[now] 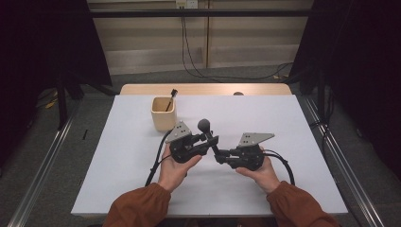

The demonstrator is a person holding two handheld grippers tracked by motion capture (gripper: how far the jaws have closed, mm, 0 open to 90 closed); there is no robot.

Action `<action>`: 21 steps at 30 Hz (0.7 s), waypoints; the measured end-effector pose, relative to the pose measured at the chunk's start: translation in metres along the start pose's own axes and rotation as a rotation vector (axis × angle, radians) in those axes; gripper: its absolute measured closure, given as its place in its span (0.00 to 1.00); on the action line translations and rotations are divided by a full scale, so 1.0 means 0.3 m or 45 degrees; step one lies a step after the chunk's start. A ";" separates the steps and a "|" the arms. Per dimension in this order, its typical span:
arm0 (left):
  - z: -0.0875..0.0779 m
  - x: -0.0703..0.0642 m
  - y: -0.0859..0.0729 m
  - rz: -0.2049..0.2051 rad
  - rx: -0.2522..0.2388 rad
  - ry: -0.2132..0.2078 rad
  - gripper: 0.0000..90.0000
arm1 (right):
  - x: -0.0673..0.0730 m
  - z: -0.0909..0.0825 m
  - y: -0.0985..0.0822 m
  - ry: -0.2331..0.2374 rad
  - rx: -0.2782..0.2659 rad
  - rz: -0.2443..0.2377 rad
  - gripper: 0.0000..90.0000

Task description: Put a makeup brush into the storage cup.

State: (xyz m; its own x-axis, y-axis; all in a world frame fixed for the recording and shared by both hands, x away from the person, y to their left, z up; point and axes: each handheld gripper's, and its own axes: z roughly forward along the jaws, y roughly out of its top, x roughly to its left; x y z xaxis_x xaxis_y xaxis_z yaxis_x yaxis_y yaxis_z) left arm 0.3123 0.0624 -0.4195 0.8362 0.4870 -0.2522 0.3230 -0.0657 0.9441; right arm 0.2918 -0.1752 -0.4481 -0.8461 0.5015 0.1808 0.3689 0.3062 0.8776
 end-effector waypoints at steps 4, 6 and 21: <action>0.000 -0.007 0.002 -0.001 0.018 0.002 0.74 | 0.000 0.003 -0.002 0.006 0.007 0.005 0.84; 0.001 -0.009 0.002 -0.002 0.019 -0.002 0.75 | -0.001 0.003 -0.003 0.005 0.011 0.005 0.84; 0.003 -0.025 0.004 0.006 0.046 -0.042 0.79 | -0.006 0.000 0.000 0.005 0.006 0.015 0.74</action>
State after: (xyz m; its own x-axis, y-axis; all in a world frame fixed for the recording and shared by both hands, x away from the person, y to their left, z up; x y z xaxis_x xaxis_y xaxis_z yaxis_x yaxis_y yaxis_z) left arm 0.3069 0.0579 -0.4167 0.8515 0.4580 -0.2552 0.3345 -0.0998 0.9371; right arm 0.2932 -0.1760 -0.4486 -0.8433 0.5017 0.1927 0.3805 0.3042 0.8733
